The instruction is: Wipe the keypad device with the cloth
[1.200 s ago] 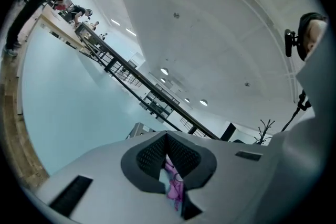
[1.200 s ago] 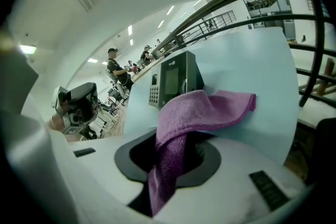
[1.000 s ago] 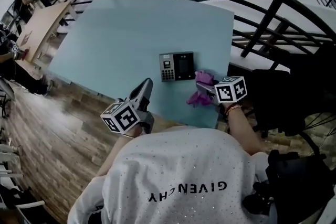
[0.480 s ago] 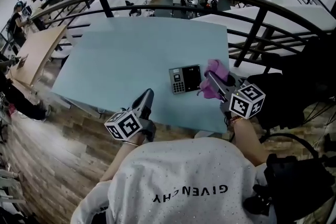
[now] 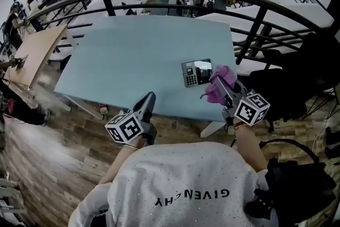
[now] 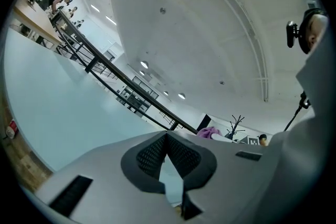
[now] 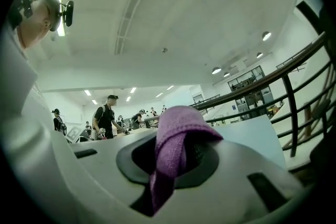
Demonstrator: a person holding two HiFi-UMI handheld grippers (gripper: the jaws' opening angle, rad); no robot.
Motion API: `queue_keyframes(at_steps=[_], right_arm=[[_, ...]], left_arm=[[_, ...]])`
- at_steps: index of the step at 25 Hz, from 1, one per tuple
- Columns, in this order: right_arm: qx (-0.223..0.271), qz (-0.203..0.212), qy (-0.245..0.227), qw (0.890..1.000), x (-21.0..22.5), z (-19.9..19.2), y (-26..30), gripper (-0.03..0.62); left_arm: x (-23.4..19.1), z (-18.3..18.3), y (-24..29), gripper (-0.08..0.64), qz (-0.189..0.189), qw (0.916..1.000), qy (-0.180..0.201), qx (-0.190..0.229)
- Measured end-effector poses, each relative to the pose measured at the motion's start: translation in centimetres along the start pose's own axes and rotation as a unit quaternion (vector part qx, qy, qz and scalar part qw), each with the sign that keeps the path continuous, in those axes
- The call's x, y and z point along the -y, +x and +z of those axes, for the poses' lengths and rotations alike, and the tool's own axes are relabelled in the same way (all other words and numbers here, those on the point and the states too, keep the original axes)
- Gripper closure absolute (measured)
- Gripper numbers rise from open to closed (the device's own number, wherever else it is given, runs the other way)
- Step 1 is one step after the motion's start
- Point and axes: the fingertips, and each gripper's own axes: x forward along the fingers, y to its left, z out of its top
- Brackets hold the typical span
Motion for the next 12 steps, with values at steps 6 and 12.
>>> queue_keyframes(at_steps=[6,12], right_arm=[[-0.007,-0.047,0.024,0.999,-2.3,-2.5,-2.0,0.548],[-0.021,-0.075,0.025,0.997,-4.1,-4.3,-5.0,0.548]], left_arm=[[-0.9,0.3,-2.4,0.560,-0.013,0.9995,-0.002,-0.030],[-0.3,-1.1,-4.0,0.560,-0.032,0.9987,-0.014,-0.037]])
